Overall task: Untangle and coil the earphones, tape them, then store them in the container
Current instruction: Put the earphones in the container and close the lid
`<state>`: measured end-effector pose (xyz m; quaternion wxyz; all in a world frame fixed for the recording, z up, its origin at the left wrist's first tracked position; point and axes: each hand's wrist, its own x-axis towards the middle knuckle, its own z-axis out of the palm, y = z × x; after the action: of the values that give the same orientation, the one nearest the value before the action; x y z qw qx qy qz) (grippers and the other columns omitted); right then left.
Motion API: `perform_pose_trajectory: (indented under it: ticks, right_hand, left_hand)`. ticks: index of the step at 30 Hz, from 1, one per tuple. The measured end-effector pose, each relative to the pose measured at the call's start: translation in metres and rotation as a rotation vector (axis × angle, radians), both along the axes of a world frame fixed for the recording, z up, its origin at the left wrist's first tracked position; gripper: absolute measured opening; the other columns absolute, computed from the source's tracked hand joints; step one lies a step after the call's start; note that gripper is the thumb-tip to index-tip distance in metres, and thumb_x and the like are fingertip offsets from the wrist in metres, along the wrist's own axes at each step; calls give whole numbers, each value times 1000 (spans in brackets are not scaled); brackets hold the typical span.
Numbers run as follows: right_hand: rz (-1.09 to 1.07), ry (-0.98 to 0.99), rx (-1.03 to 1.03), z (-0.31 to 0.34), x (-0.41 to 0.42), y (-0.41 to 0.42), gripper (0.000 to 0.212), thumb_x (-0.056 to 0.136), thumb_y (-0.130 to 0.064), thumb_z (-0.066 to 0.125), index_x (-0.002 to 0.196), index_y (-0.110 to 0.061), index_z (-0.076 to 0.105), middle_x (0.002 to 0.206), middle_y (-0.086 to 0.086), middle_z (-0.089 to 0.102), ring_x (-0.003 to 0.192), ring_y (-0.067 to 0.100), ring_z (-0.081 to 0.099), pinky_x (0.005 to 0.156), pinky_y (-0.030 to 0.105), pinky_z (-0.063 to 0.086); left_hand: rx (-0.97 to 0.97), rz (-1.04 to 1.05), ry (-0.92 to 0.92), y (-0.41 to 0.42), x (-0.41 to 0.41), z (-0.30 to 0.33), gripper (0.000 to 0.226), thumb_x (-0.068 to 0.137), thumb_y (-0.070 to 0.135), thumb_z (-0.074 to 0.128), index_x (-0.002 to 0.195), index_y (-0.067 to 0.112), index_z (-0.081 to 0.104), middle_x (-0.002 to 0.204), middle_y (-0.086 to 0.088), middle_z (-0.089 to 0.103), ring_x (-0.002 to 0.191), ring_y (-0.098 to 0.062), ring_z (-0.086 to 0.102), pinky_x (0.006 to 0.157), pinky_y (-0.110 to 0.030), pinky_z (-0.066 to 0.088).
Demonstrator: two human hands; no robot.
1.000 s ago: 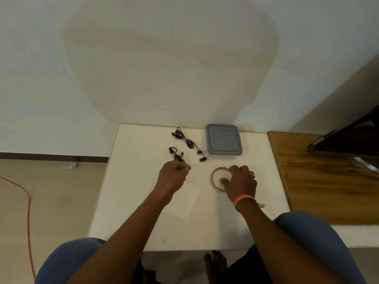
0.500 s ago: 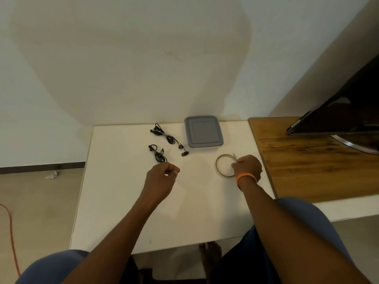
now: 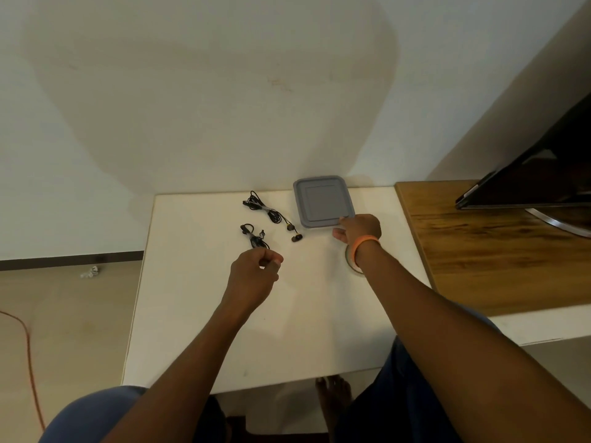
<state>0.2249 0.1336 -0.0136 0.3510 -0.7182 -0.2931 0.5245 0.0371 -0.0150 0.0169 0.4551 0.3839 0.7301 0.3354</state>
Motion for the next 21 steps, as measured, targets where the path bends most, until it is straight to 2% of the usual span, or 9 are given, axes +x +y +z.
perform_pose_trajectory:
  ticks: [2, 4, 6, 8, 11, 13, 16, 19, 21]
  right_hand:
    - [-25, 39, 0, 5, 6, 1, 22, 85, 4, 60, 107, 6, 60, 93, 17, 65, 68, 28, 67, 67, 35, 61]
    - [-70, -33, 21, 9, 10, -4, 17, 84, 1, 62, 100, 3, 63, 94, 20, 68, 59, 27, 68, 63, 33, 60]
    - [-45, -81, 46, 18, 10, -10, 21, 82, -1, 65, 103, 2, 64, 92, 20, 70, 56, 26, 68, 61, 31, 60]
    - [78, -142, 112, 33, 4, -20, 24, 80, 0, 67, 104, -1, 66, 91, 17, 70, 58, 26, 68, 54, 26, 58]
    - [360, -297, 202, 50, -9, -42, 21, 75, -2, 69, 97, -6, 71, 81, 12, 72, 57, 25, 70, 53, 25, 57]
    - [450, -309, 196, 52, -11, -58, 20, 74, -3, 70, 94, -5, 72, 74, 11, 72, 54, 23, 69, 59, 30, 60]
    - [491, -301, 129, 50, -6, -70, 20, 75, 0, 68, 95, -1, 71, 76, 13, 71, 53, 24, 67, 58, 32, 60]
    - [558, -335, 95, 45, -5, -77, 18, 76, 2, 65, 93, 2, 71, 77, 18, 70, 48, 21, 63, 50, 26, 57]
    - [587, -370, 84, 37, -8, -80, 20, 74, 2, 65, 93, 2, 72, 75, 19, 70, 46, 21, 62, 50, 27, 57]
  left_hand:
    - [9, 20, -33, 1, 0, 2, 16, 96, 14, 54, 92, 19, 69, 96, 0, 69, 77, -10, 70, 79, -35, 60]
    - [18, 31, -53, 1, 1, 3, 16, 96, 14, 54, 93, 18, 69, 97, -1, 69, 78, -12, 71, 78, -32, 60]
    - [24, 57, -71, 2, 1, 5, 14, 96, 16, 55, 94, 17, 69, 98, -1, 69, 79, -13, 71, 80, -36, 60]
    - [72, 120, -100, 3, -3, 8, 15, 94, 28, 60, 101, 18, 68, 98, 1, 68, 81, -16, 71, 84, -44, 59]
    - [107, 186, -124, 5, -16, 13, 54, 81, 56, 68, 124, 25, 60, 111, 4, 64, 99, -18, 67, 90, -45, 56]
    - [86, 133, -39, 1, -23, 14, 61, 78, 52, 76, 129, 25, 58, 116, 2, 63, 104, -20, 64, 90, -44, 56]
    - [17, -34, 140, -7, -27, 14, 45, 72, 30, 85, 112, 16, 68, 97, -3, 72, 84, -19, 70, 81, -44, 59]
    - [-115, -73, 144, -12, -23, 18, 39, 67, 20, 89, 95, 7, 65, 84, -8, 69, 70, -23, 72, 68, -44, 62]
    - [-217, -103, 161, -13, -20, 20, 35, 67, 15, 89, 84, 2, 61, 81, -12, 67, 67, -29, 72, 65, -44, 62]
